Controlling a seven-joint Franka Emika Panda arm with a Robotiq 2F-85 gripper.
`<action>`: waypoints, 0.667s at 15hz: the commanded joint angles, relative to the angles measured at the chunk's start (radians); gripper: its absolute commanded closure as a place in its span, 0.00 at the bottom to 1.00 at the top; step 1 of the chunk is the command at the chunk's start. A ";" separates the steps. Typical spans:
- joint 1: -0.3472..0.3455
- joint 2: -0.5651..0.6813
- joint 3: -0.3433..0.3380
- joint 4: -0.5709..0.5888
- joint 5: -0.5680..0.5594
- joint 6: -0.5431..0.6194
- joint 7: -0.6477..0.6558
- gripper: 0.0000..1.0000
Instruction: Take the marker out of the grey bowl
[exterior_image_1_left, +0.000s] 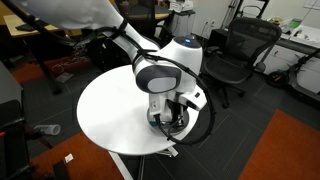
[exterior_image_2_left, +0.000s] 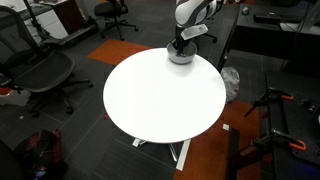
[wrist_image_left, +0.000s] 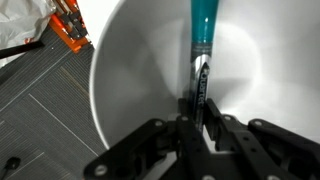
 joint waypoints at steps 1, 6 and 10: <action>0.011 0.012 -0.012 0.028 -0.021 -0.011 0.039 0.98; 0.018 -0.038 -0.007 -0.020 -0.018 -0.008 0.037 0.95; 0.034 -0.103 -0.007 -0.068 -0.021 0.004 0.031 0.95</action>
